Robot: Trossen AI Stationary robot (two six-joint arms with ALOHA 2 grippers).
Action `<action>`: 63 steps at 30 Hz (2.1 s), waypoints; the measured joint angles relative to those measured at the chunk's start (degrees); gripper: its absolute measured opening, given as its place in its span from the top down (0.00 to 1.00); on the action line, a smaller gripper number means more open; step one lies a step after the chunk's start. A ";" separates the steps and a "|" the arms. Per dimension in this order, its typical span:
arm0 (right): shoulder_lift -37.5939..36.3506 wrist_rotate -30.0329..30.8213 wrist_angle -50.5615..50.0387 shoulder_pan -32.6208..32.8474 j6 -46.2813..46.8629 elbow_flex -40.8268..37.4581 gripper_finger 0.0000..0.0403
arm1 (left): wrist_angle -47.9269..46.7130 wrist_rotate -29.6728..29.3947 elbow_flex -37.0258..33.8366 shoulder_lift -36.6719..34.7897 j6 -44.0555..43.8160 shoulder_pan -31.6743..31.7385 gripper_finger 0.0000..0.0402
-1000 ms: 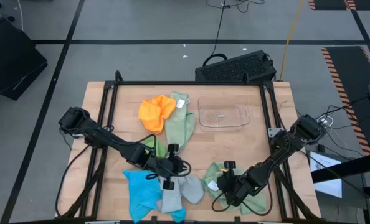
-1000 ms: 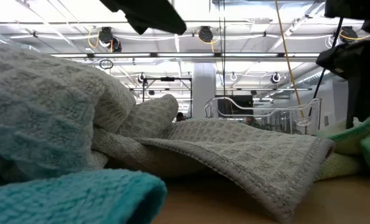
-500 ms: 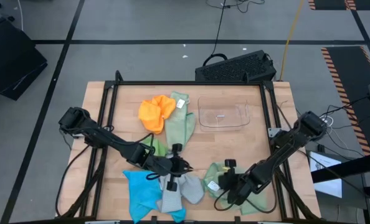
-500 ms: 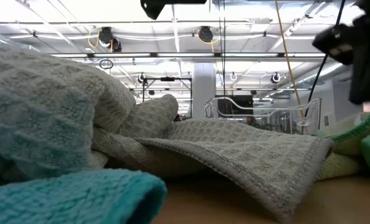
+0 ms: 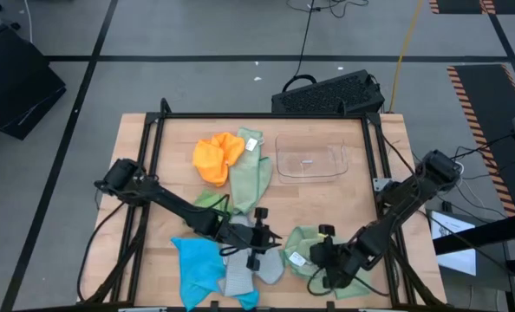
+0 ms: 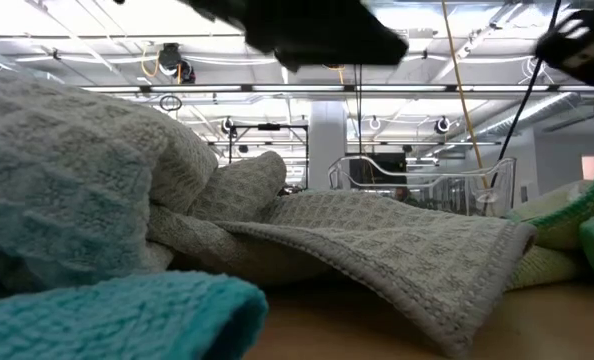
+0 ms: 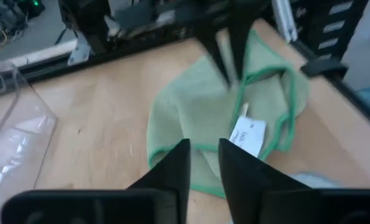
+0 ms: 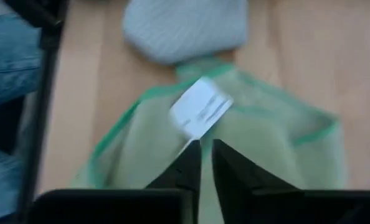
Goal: Fold microfiber towels
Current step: Fold the bottom light green microfiber towel
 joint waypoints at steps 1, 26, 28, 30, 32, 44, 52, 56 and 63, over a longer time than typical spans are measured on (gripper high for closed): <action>0.00 -0.90 -0.30 0.80 1.85 0.00 0.86 | -0.18 0.02 0.00 0.43 -0.14 0.15 0.74; 9.61 -2.32 -10.45 4.41 10.84 0.31 0.93 | 1.71 0.59 0.00 1.52 -0.57 0.94 0.64; 8.12 -2.26 -10.67 4.17 10.37 0.56 0.96 | 2.23 0.59 0.00 1.52 -0.35 0.94 0.64; 6.36 -2.21 -11.16 3.64 11.26 0.87 0.96 | 2.80 0.59 0.00 1.52 -0.33 0.94 0.64; 4.76 -1.97 -11.22 3.20 11.25 0.98 0.96 | 3.79 0.59 0.00 1.52 -0.33 0.94 0.64; -1.16 2.58 -8.96 3.14 6.09 0.98 0.94 | 7.75 1.89 0.07 2.68 -0.83 0.57 0.64; -1.20 -0.66 -8.63 3.32 6.66 0.98 0.70 | 13.57 8.72 0.05 7.85 -0.70 0.56 0.64; -1.20 0.30 -6.54 3.30 7.77 -0.34 0.65 | 13.92 8.37 0.04 8.61 -0.37 0.68 0.64; -1.09 1.61 7.77 3.08 3.59 -7.38 0.61 | 14.10 7.77 0.04 8.66 -0.18 0.72 0.64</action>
